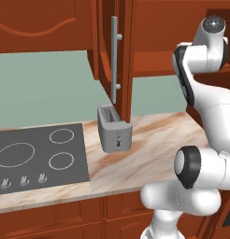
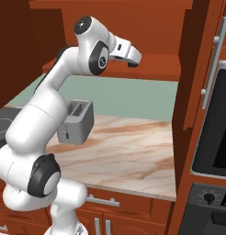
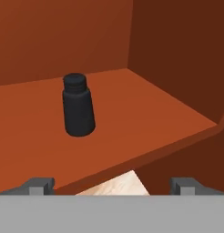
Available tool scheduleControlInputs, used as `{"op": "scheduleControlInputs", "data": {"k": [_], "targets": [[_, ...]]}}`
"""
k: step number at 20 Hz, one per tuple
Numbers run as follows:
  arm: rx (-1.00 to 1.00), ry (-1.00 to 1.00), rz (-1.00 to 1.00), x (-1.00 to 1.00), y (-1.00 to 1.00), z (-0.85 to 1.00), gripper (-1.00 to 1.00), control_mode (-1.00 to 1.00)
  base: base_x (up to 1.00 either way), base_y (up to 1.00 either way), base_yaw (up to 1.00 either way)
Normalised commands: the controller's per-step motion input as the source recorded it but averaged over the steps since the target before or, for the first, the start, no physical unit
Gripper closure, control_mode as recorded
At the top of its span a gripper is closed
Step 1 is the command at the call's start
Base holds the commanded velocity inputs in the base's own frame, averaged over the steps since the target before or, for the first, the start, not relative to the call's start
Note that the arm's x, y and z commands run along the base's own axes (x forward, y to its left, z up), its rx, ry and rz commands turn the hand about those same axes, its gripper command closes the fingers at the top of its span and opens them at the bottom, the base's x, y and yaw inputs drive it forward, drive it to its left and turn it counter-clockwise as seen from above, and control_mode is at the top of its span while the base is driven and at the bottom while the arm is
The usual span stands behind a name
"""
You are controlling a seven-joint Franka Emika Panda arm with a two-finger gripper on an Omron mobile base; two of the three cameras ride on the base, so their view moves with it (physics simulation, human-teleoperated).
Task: Retrieve the shaker from the cabinet and place it next the steak on a plate on the dining table.
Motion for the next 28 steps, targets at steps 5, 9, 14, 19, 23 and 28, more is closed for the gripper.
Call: {"op": "scheduleControlInputs", "data": {"k": [5, 9, 14, 19, 23, 28], "targets": [[0.0, 0.0, 0.0, 0.14, 0.0, -0.06, -1.0, -1.0, 0.0, 0.0, 0.0], [0.03, 0.0, 0.0, 0.17, 0.0, -0.12, -1.0, -1.0, 0.0, 0.0, 0.0], [0.07, 0.0, 0.01, 0.23, 0.0, -0.16, -1.0, -1.0, 0.0, 0.0, 0.0], [0.11, 0.0, 0.03, 0.26, 0.0, -0.02, -1.0, -1.0, 0.0, 0.0, 0.0], [0.1, 0.0, 0.02, 0.19, 0.0, 0.0, -1.0, -1.0, 0.0, 0.0, 0.0], [0.08, -0.01, 0.0, 0.18, 0.0, 0.0, -1.0, -1.0, 0.0, 0.0, 0.0]]}}
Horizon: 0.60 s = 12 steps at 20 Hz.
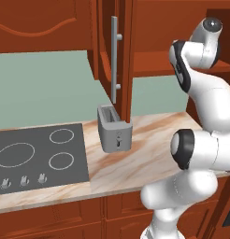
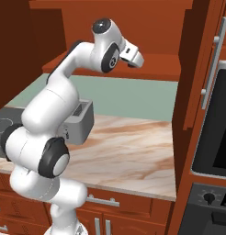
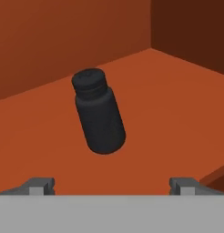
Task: Retrieve the shaker from the cabinet and place it next the steak on a plate on the dining table.
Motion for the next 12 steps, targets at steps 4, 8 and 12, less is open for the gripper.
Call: {"op": "scheduleControlInputs", "data": {"k": [4, 8, 12], "targets": [[0.04, -0.11, 0.0, 0.19, -0.01, 0.0, -1.0, -1.0, 0.0, 0.0, 0.0], [0.01, -0.19, 0.0, 0.14, -0.02, 0.0, -1.0, -1.0, 0.0, 0.0, 0.0], [0.0, -0.2, 0.0, 0.11, -0.01, 0.0, -1.0, -1.0, 0.0, 0.0, 0.0]]}}
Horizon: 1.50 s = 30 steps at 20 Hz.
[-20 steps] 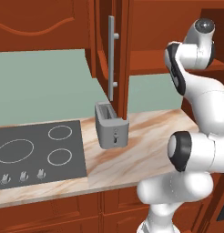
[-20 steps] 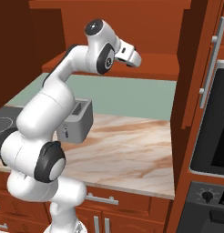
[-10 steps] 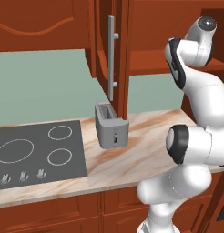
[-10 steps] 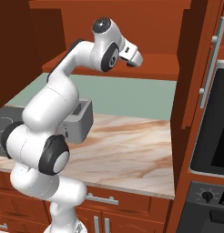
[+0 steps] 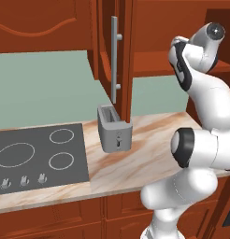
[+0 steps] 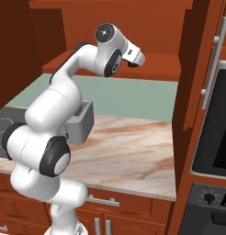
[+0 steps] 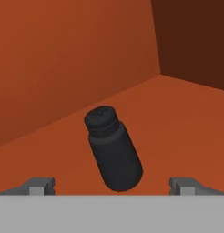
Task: Retrieve the shaker from the cabinet and place it next the steak on a plate on the dining table.
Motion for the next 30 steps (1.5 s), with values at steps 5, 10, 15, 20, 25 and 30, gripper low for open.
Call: {"op": "scheduleControlInputs", "data": {"k": [5, 10, 15, 20, 25, 30], "targets": [[0.0, -0.05, 0.0, 0.18, -0.01, 0.0, -1.0, -1.0, 0.0, 0.0, 0.0], [0.0, 0.0, 0.0, 0.22, -0.01, 0.0, -1.0, -1.0, 0.0, 0.0, 0.0], [0.0, 0.0, 0.0, 0.25, -0.05, 0.05, -1.0, -1.0, 0.0, 0.0, 0.0], [0.0, 0.0, 0.0, 0.16, -0.11, 0.03, -1.0, -1.0, 0.0, 0.0, 0.0], [0.0, 0.0, 0.0, 0.12, -0.19, 0.0, -1.0, -1.0, 0.0, 0.0, 0.0], [0.0, 0.0, 0.0, 0.04, -0.19, 0.0, -1.0, -1.0, 0.0, 0.0, 0.0]]}}
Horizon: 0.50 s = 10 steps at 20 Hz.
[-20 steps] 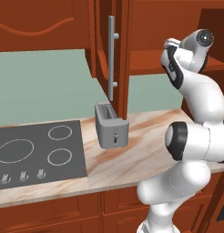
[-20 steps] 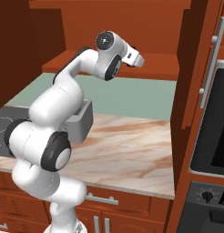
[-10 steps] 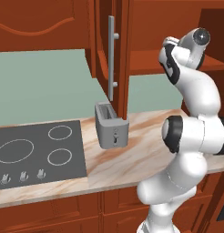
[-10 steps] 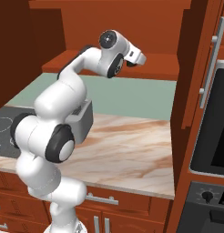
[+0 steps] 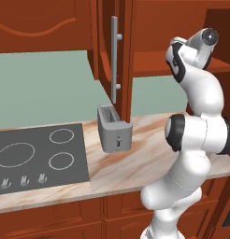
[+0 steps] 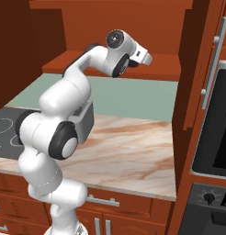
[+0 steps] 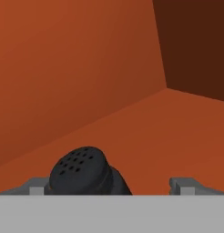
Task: Retrieve the shaker from the cabinet and place it next the steak on a plate on the dining table.
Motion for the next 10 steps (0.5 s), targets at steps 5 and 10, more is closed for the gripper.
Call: {"op": "scheduleControlInputs", "data": {"k": [5, 10], "targets": [[0.0, 0.0, 0.0, 0.04, -0.1, 0.0, -1.0, -1.0, 0.0, 0.0, 0.0], [0.0, 0.0, 0.0, 0.05, -0.01, 0.0, -1.0, -1.0, 0.0, 0.0, 0.0]]}}
